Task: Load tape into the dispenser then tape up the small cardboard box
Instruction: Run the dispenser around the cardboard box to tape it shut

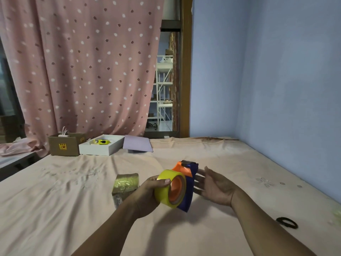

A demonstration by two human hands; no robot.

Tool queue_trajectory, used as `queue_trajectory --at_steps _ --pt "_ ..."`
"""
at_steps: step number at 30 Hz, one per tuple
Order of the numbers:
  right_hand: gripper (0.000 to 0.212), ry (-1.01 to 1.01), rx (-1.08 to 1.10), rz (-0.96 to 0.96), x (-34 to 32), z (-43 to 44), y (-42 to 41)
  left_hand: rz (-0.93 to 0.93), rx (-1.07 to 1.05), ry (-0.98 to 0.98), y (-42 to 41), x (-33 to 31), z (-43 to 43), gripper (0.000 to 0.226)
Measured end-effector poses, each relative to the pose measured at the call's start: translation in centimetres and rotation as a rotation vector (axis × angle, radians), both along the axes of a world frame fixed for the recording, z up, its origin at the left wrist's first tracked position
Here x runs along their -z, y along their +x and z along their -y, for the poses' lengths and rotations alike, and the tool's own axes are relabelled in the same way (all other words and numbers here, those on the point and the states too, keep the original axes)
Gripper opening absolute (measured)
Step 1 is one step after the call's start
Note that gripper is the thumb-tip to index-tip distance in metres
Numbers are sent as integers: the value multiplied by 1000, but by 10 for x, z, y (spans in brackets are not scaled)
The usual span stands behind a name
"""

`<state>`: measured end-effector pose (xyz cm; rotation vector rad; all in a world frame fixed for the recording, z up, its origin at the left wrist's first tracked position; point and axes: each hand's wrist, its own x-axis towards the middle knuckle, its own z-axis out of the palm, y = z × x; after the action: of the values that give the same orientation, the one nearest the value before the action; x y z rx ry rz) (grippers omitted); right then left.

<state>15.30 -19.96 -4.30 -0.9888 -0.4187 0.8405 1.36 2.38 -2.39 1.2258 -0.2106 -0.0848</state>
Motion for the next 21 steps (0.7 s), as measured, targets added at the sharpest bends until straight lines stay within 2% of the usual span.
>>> queue_trajectory --at_steps 4,7,9,12,15,19,21 --pt "76 -113 -135 165 0 -25 -24 19 -33 -64 -2 -6 0 57" --pt "78 -144 -65 221 -9 -56 -39 27 -67 -65 -4 -11 -1 61" --pt "75 -109 33 181 -13 -76 -46 28 -90 -77 -5 -14 -4 62" --pt "61 -62 129 85 -20 -98 -55 53 -126 -98 -9 -18 -9 64" --pt "48 -30 210 10 -28 -115 -58 57 -215 -91 -13 -25 -16 53" --pt "40 -38 306 -22 -38 -130 -60 42 -357 26 -12 -38 -29 38" --pt "36 -32 335 -19 -43 -133 -60 39 -443 86 -11 -42 -38 40"
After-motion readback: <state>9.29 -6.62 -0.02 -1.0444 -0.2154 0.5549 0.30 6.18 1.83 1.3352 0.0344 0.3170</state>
